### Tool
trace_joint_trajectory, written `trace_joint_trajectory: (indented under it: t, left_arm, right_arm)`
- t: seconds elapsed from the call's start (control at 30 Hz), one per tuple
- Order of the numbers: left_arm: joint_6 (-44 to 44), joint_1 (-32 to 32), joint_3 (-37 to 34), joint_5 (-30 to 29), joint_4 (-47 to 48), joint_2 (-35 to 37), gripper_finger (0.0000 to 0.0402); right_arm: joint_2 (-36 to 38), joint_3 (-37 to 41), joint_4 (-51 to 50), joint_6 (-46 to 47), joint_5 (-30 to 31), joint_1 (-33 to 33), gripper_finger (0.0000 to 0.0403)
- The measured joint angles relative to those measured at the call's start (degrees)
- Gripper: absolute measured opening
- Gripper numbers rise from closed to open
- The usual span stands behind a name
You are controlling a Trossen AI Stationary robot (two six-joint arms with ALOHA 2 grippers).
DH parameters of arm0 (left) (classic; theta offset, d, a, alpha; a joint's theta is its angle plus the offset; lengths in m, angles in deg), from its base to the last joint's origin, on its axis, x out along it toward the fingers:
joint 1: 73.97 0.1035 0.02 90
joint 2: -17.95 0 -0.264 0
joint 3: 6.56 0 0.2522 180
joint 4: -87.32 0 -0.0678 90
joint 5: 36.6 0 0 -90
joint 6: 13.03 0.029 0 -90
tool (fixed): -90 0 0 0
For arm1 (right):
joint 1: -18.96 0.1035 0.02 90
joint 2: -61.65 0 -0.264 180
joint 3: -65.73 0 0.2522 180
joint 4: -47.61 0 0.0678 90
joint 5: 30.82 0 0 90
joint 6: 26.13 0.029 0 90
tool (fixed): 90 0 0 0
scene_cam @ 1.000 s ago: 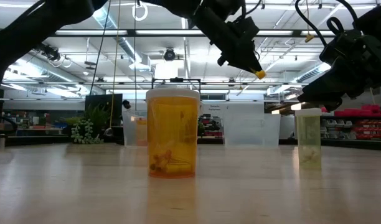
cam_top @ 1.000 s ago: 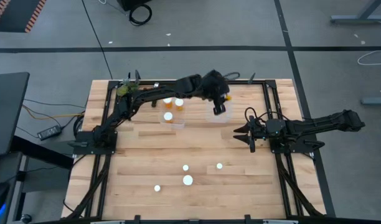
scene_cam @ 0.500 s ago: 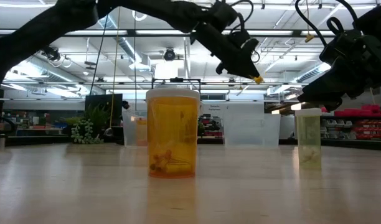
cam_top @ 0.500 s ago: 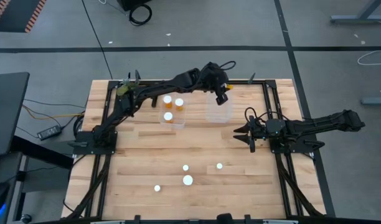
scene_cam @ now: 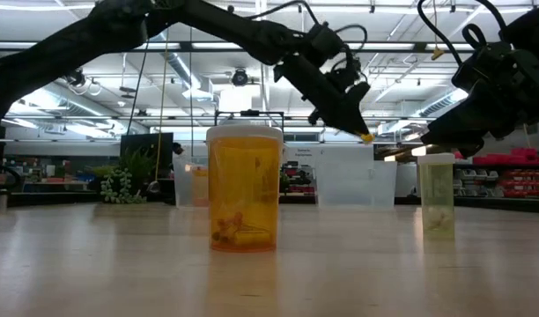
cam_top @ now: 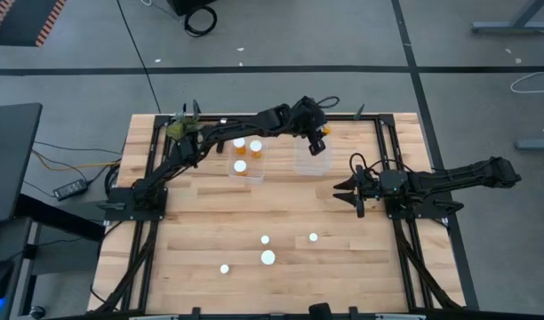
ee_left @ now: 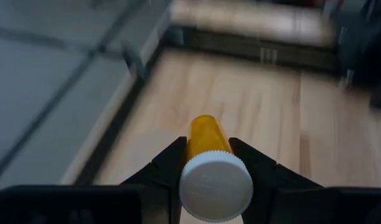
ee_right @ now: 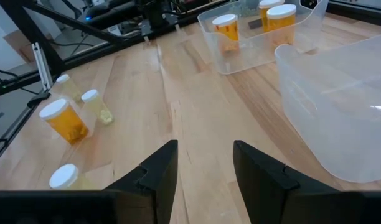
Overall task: Pick and place medicine bottles into bin by pill shape (circle, oval)
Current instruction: Put the small orange pill bottle in the right transparent bin
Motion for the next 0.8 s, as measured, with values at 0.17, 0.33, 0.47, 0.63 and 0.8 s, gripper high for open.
trace_joint_trajectory:
  t: [0.17,0.33,0.47,0.63,0.8]
  left_arm:
    - [-0.34,0.12,-0.06,0.2,7.18,-1.32,0.0111]
    - [-1.83,0.25,-0.03,0.16,11.86,-1.78,0.0116]
    - [-4.56,-0.3,-0.03,0.45,14.3,-1.87,0.0114]
    - [-7.72,-1.36,-0.03,2.88,16.44,-1.87,0.0112]
    - [-7.76,-3.48,-0.03,3.0,16.75,-1.87,0.0115]
  right_arm:
    - [-0.02,0.0,-0.08,0.0,-0.02,0.0,0.0161]
    - [-0.02,0.0,-0.08,0.0,-0.02,0.0,0.0161]
    - [0.0,0.0,-0.1,0.0,0.0,0.0,0.0161]
    - [0.0,0.0,-0.1,0.0,0.0,0.0,0.0161]
    - [0.0,0.0,-0.1,0.0,-0.02,0.0,0.0161]
